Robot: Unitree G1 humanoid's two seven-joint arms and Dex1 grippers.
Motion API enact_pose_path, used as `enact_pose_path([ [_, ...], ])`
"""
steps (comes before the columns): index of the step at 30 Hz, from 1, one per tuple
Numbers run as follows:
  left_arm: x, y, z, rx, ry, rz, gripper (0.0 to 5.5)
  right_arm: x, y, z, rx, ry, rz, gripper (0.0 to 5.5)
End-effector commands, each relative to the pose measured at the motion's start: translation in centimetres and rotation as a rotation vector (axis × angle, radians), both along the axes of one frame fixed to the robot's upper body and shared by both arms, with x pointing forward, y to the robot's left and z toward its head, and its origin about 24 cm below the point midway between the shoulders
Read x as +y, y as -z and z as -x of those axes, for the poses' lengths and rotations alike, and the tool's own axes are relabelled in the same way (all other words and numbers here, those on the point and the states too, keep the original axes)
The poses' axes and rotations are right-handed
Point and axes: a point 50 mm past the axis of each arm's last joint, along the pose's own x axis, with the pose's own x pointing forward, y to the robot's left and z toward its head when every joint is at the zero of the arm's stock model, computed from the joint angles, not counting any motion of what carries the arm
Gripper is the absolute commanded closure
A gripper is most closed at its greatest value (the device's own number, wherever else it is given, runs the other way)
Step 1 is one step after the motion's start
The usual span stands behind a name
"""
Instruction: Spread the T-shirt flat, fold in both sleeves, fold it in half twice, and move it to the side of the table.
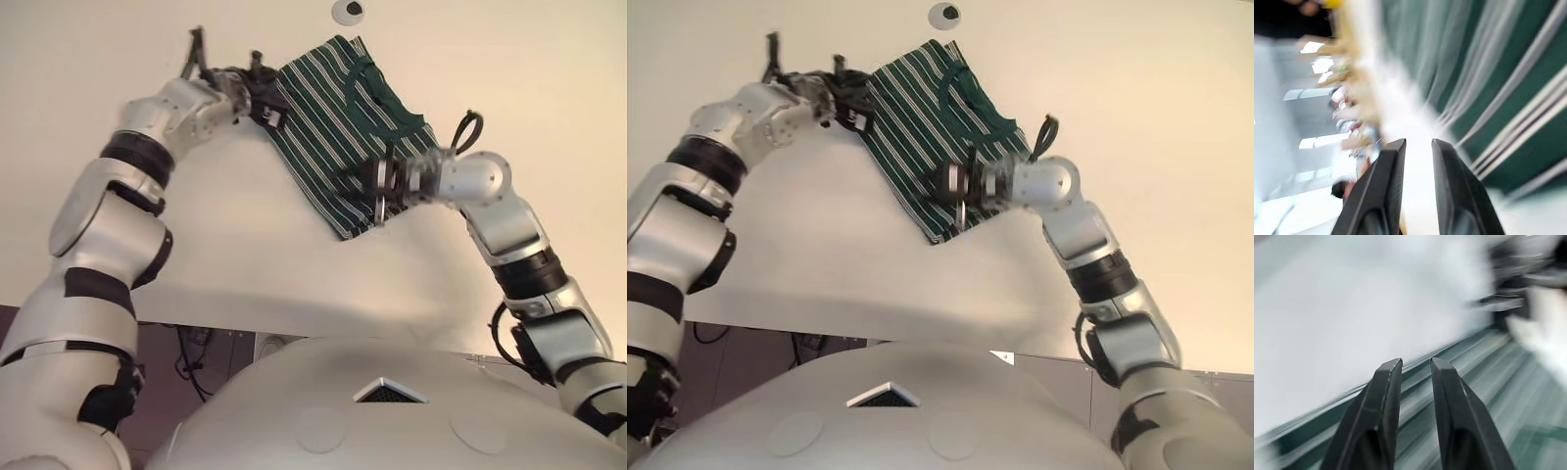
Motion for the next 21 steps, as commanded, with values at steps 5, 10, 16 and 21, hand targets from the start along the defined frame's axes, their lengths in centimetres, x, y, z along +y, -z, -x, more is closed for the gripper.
enact_pose_path([
  [5,0.3,5.0,5.2,0.448,0.162,0.109,4.60,-5.6,2.8,2.1,0.057,-0.021,0.405,4.46],
  [10,-2.3,6.8,2.6,0.345,-0.013,-0.058,4.60,-0.6,5.9,2.9,0.130,-0.181,0.420,4.46],
  [16,0.8,5.2,0.8,0.230,-0.304,0.102,4.60,1.3,3.8,0.5,0.132,-0.112,0.181,4.46],
  [21,2.5,1.7,1.3,0.266,-0.282,0.789,4.60,-1.8,-2.8,-2.3,0.118,0.115,-0.406,4.46],
])
